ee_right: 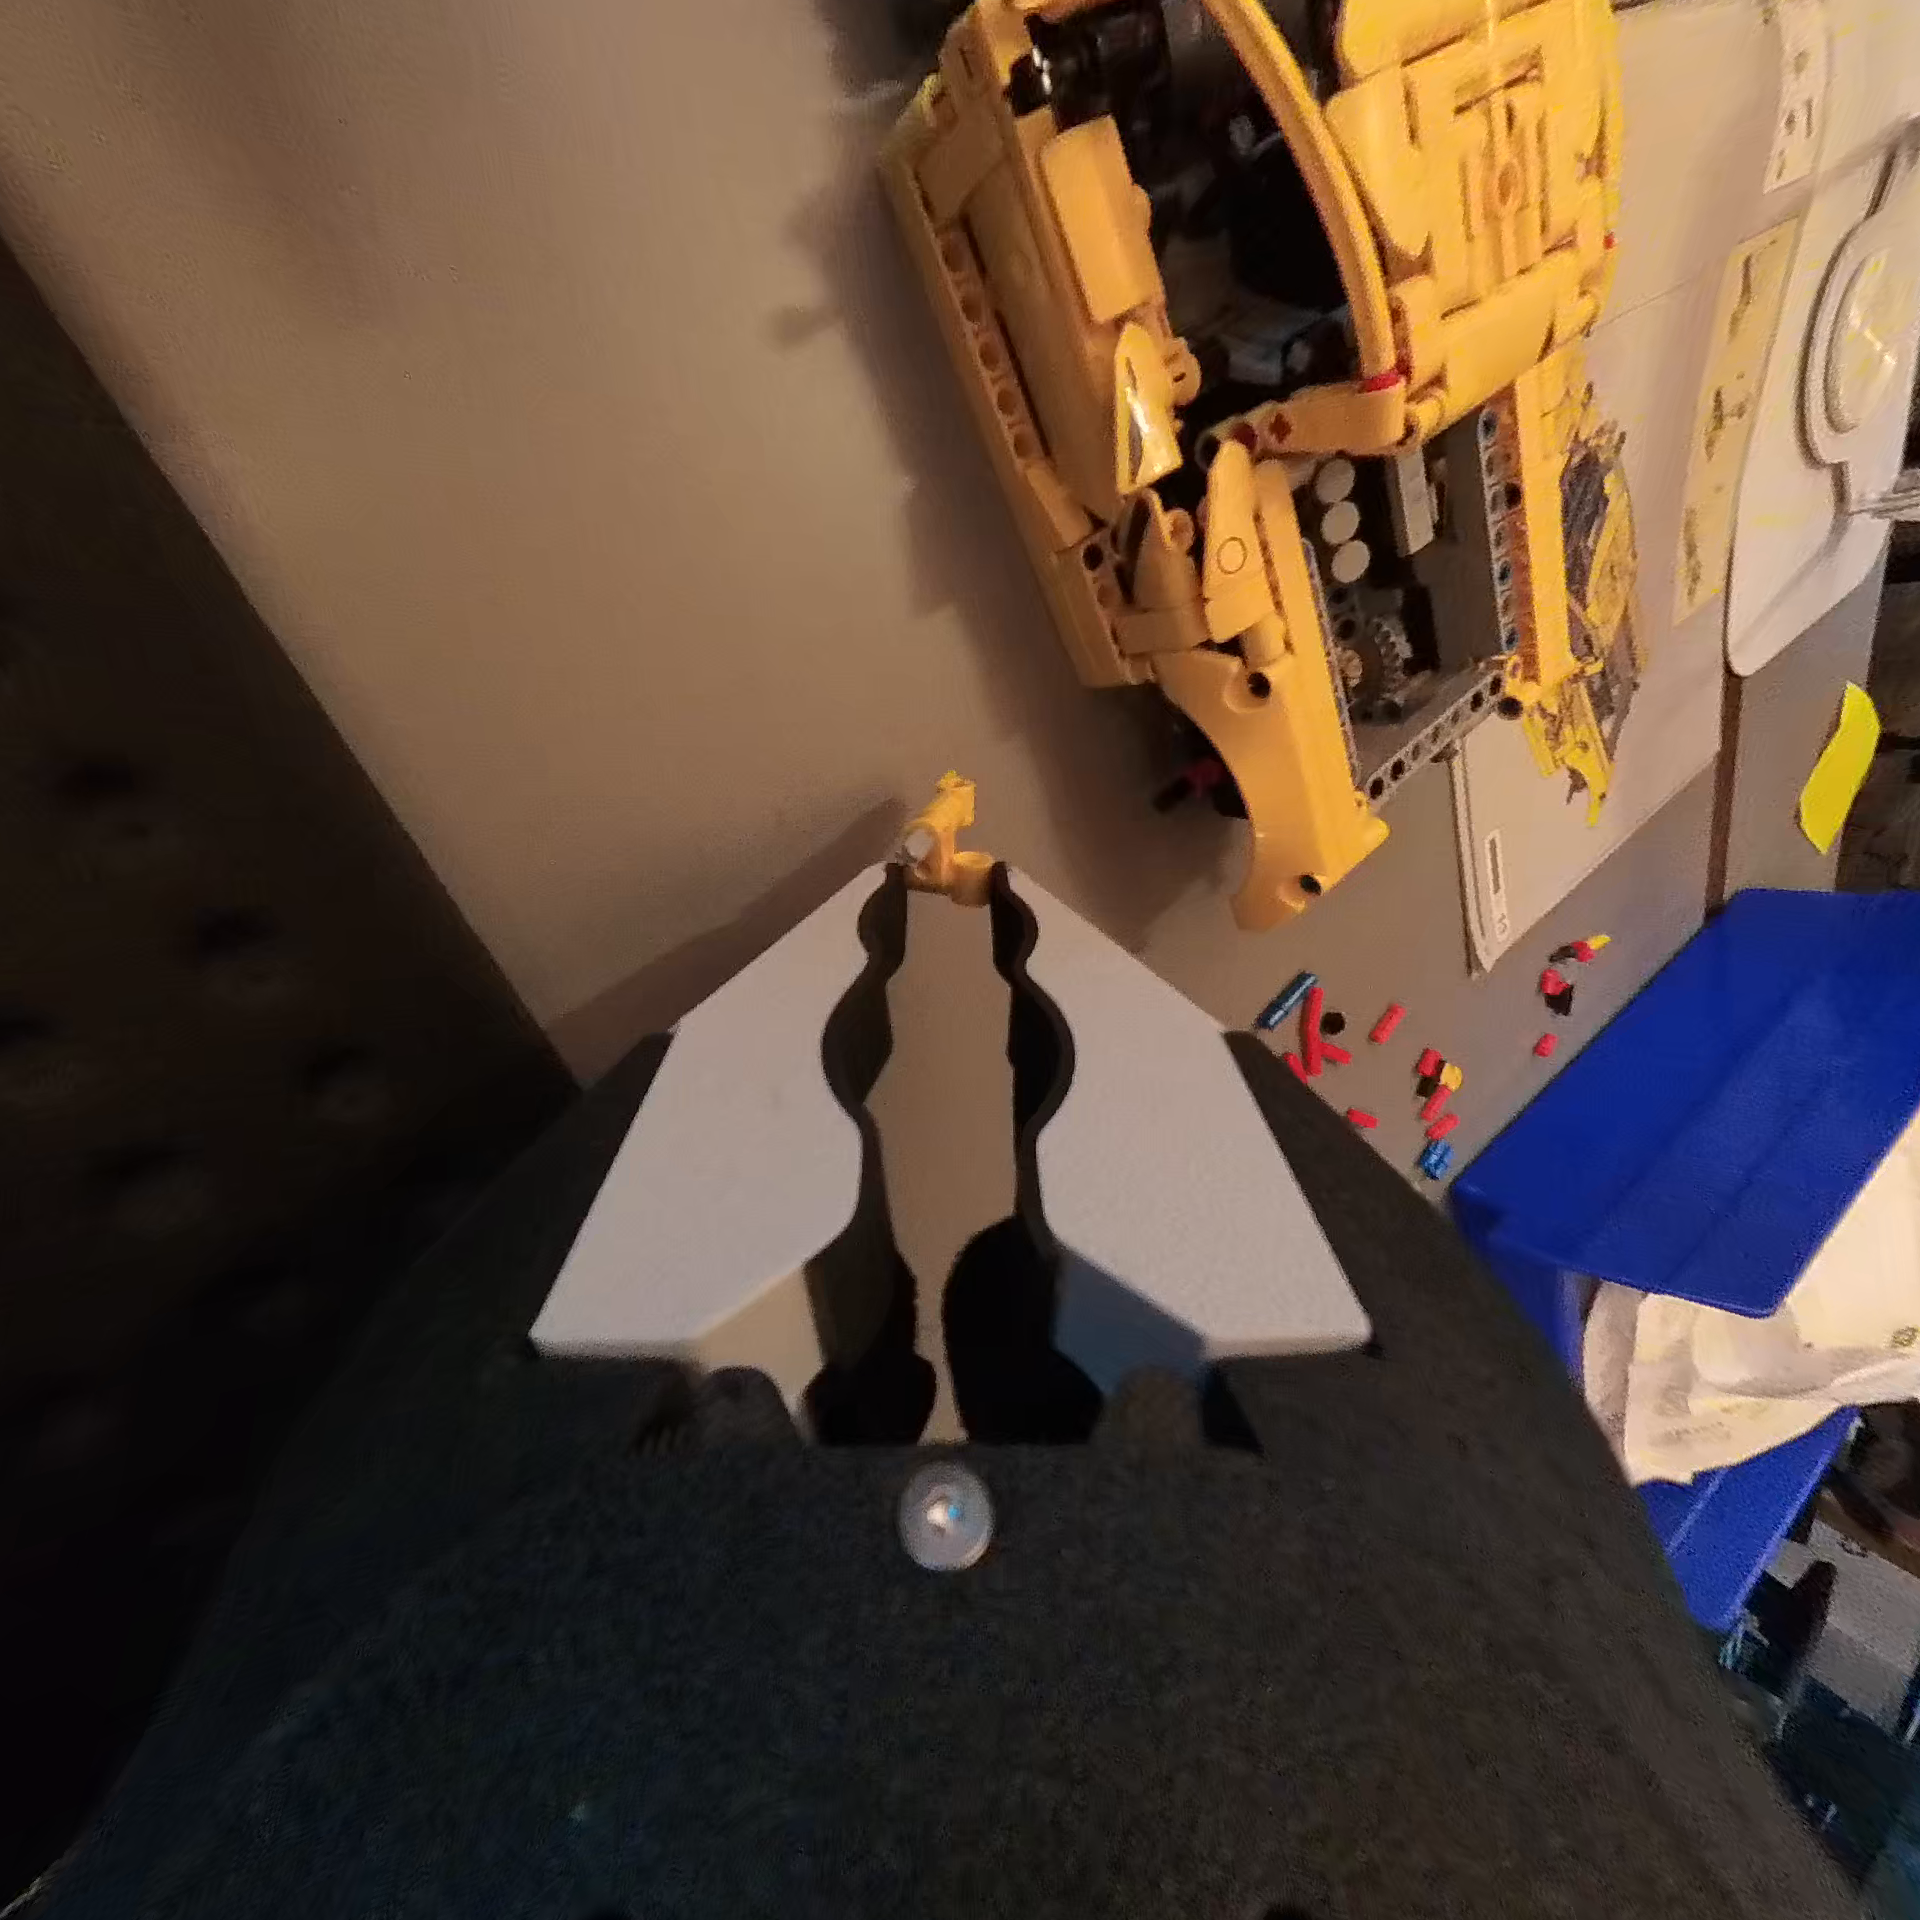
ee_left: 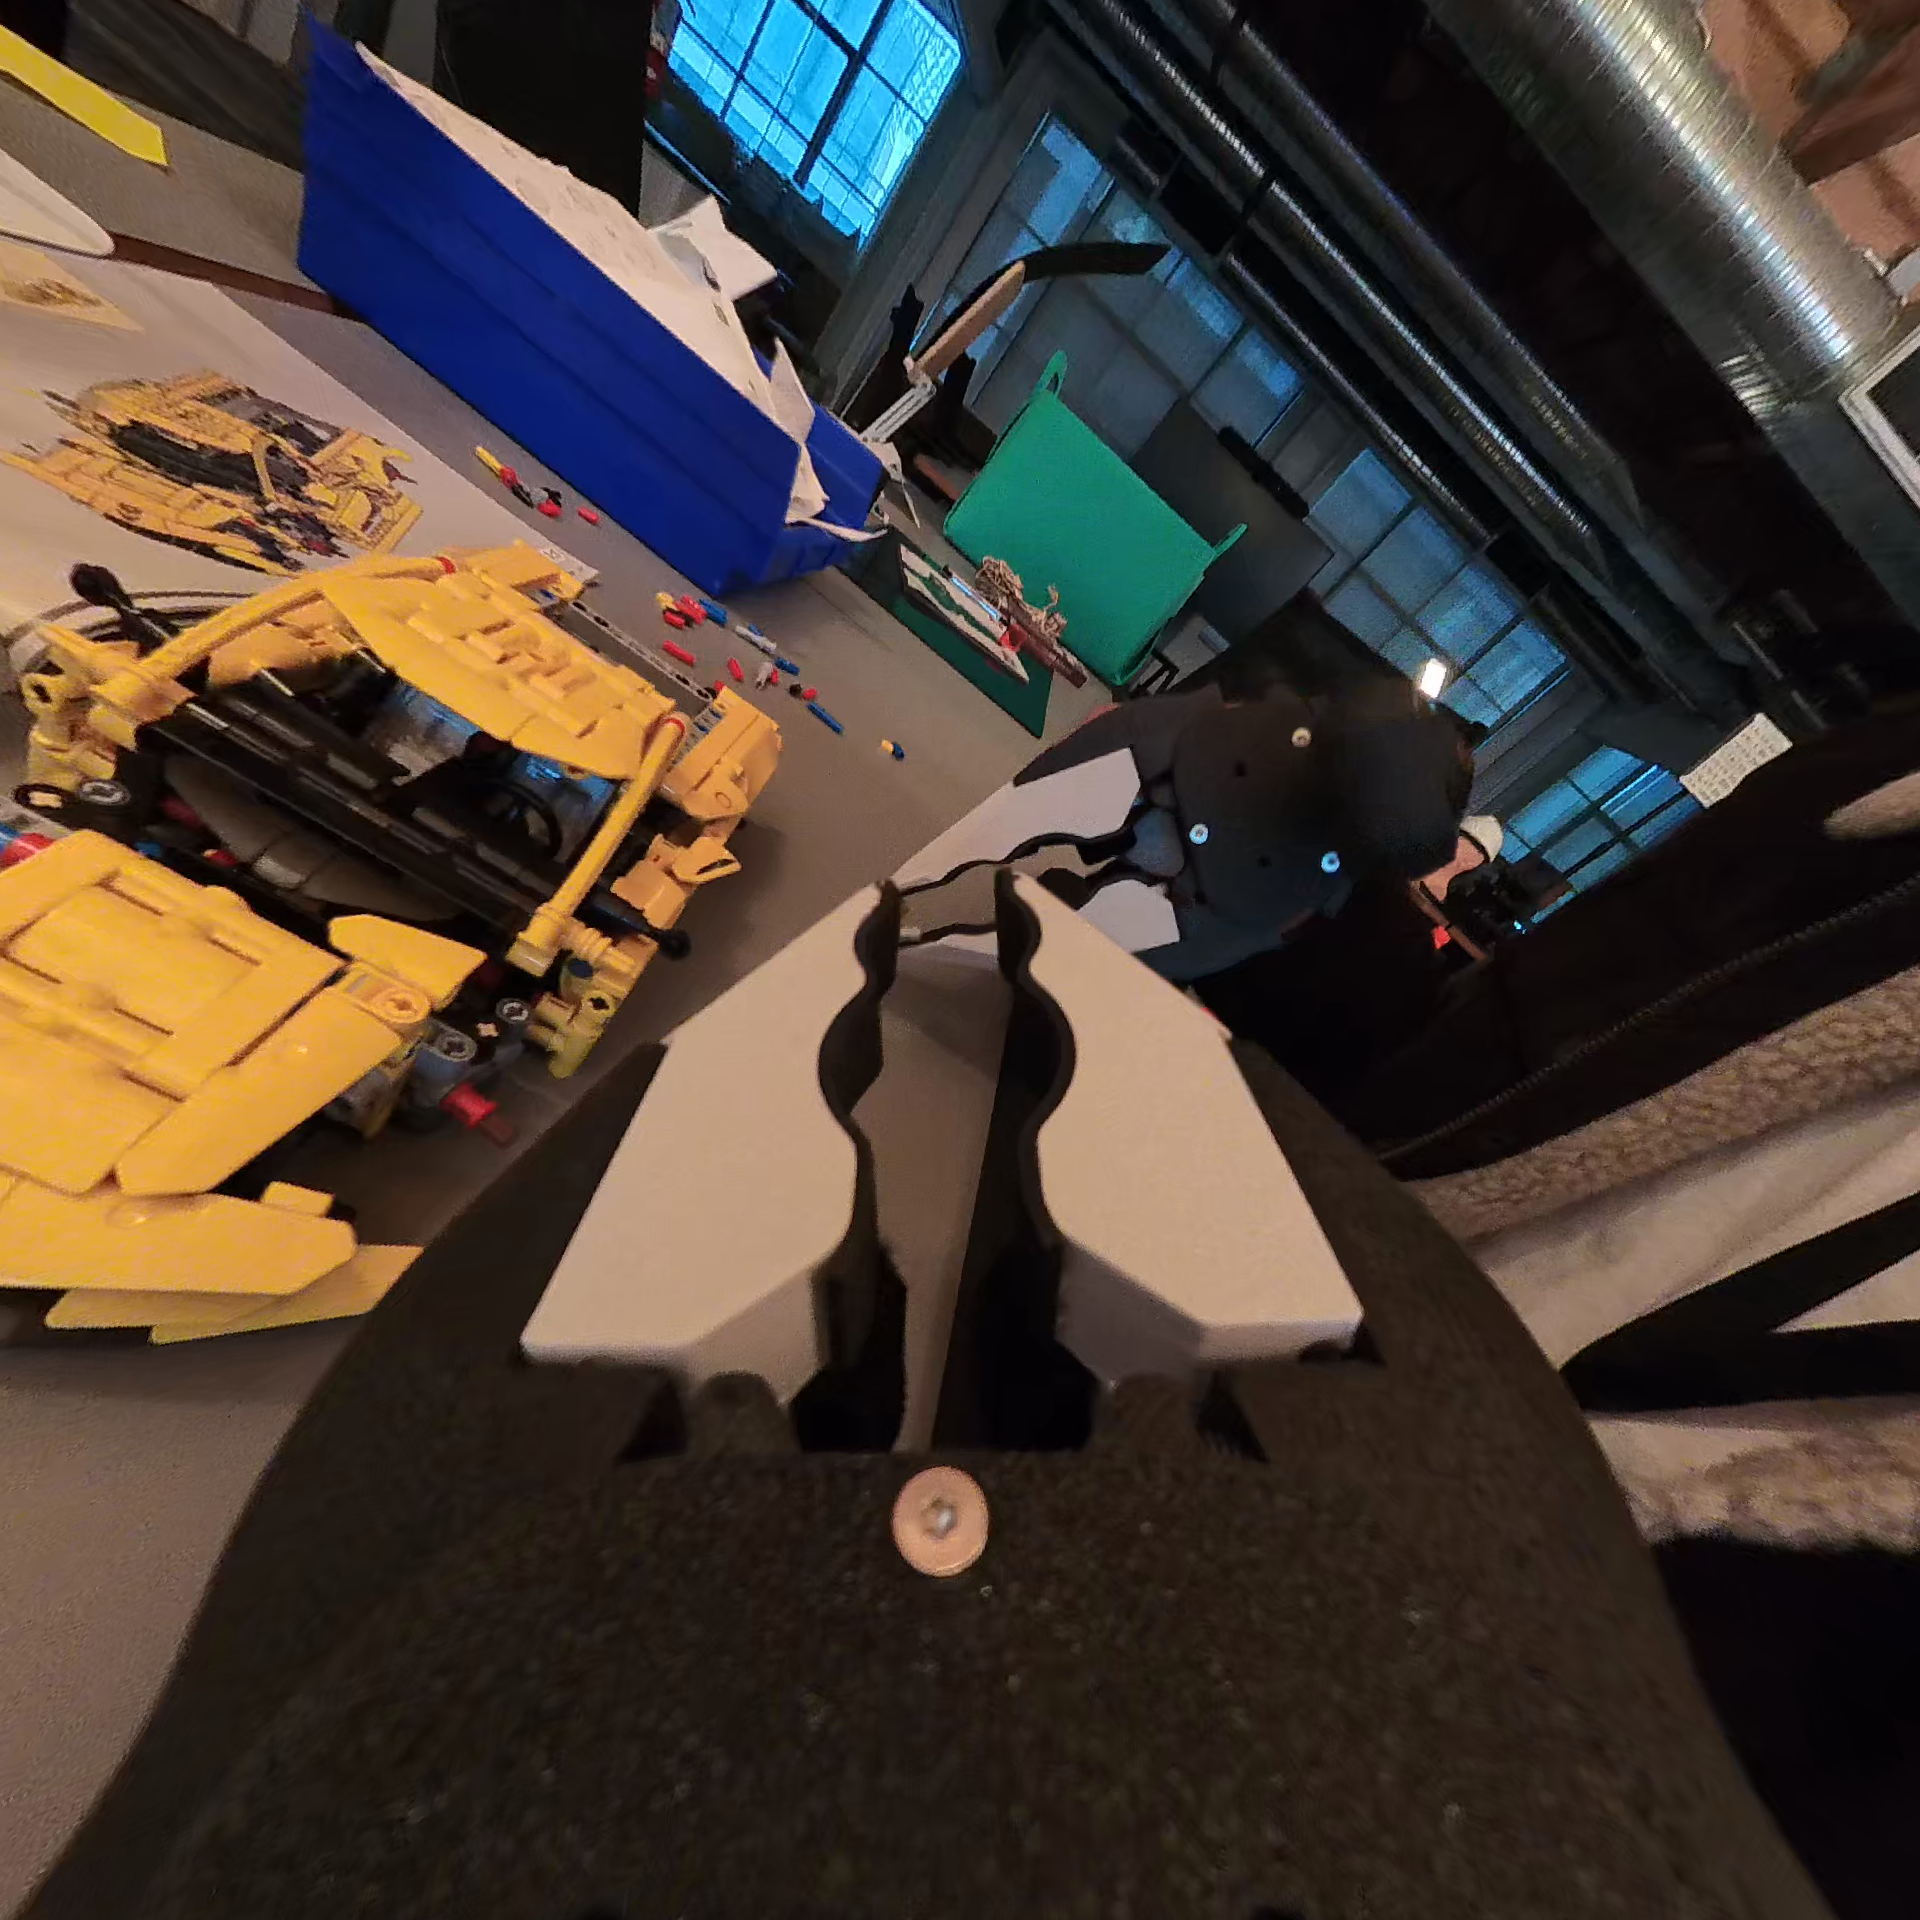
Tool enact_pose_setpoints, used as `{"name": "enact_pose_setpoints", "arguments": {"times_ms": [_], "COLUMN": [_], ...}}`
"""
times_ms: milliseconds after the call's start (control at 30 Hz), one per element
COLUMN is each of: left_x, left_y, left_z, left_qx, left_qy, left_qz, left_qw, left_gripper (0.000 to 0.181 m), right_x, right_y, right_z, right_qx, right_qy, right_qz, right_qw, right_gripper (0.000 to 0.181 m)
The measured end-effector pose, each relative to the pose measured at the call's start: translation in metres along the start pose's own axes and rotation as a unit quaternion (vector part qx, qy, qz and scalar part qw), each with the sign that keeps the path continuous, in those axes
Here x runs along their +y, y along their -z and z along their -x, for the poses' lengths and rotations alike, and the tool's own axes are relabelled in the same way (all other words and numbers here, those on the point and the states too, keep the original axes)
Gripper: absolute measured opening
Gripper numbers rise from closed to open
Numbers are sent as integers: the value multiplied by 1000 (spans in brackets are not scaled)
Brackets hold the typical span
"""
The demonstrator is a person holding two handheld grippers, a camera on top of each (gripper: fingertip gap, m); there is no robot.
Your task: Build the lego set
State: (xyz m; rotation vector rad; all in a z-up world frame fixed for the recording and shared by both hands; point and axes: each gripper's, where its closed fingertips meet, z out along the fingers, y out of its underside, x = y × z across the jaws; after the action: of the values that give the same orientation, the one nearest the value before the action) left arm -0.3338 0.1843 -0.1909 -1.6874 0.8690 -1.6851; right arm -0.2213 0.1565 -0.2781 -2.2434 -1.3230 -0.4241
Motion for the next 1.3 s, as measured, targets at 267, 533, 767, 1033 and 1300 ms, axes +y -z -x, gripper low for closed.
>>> {"name": "enact_pose_setpoints", "arguments": {"times_ms": [267, 533, 767, 1033, 1300], "left_x": [-2, -6, -3, -16, -30], "left_y": [4, 7, 7, 16, 30], "left_z": [11, 17, 20, 31, 50], "left_qx": [-46, -67, -74, -97, -138], "left_qy": [-31, -46, -59, -61, -54], "left_qz": [-3, -11, -2, -33, -59], "left_qw": [998, 997, 996, 993, 987], "left_gripper": [18, 18, 18, 18, 16], "right_x": [-8, -21, -44, -11, 27], "right_y": [-11, -18, -6, 17, 3], "right_z": [15, 26, 29, -95, -122], "right_qx": [-19, -70, -176, -90, 0], "right_qy": [-5, -56, -146, -402, -460], "right_qz": [-5, -51, -175, -392, -350], "right_qw": [1000, 995, 958, 823, 816], "right_gripper": [16, 20, 26, 38, 37]}}
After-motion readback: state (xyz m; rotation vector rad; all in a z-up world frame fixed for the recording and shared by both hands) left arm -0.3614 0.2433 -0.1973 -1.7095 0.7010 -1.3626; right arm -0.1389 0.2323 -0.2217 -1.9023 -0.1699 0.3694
